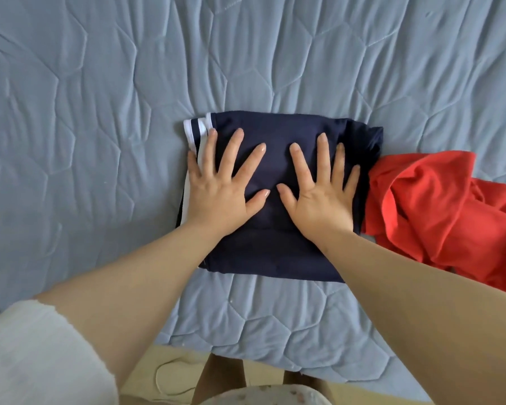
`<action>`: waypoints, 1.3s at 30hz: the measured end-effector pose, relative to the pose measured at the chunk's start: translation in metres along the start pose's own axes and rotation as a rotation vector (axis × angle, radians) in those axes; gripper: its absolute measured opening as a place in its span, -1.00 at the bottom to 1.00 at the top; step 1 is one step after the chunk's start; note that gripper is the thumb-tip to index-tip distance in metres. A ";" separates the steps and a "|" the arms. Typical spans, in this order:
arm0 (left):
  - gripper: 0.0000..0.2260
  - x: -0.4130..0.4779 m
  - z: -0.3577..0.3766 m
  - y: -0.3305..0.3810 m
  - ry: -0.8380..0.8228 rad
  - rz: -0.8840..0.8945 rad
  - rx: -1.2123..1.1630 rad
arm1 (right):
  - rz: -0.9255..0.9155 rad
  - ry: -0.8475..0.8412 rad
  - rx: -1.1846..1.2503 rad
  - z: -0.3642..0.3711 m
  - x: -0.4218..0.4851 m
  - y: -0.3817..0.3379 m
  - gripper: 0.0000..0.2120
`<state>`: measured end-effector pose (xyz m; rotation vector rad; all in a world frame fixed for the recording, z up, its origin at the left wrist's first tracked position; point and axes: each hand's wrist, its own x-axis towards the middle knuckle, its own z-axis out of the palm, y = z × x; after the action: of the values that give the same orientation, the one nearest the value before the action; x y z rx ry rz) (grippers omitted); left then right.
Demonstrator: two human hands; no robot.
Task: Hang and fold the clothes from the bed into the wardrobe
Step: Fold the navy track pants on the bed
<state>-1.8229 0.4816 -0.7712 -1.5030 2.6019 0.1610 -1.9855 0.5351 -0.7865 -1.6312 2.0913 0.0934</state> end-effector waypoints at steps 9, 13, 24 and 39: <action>-0.39 -0.045 -0.012 -0.002 -0.054 -0.299 -0.212 | 0.269 -0.045 0.119 -0.002 -0.065 0.013 -0.32; -0.34 -0.047 -0.014 0.000 -0.120 -0.403 -0.300 | 0.321 -0.033 0.248 -0.006 -0.061 0.007 -0.32; -0.25 -0.046 -0.044 -0.030 -0.509 -0.498 -0.948 | 0.529 -0.115 0.836 -0.042 -0.069 0.011 -0.21; -0.47 -0.083 -0.209 -0.045 -0.752 -0.739 -1.403 | 0.636 -0.424 1.203 -0.198 -0.120 -0.027 -0.39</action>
<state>-1.7559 0.4972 -0.5530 -1.9056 1.0288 2.1707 -2.0047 0.5676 -0.5561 -0.2009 1.6459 -0.4764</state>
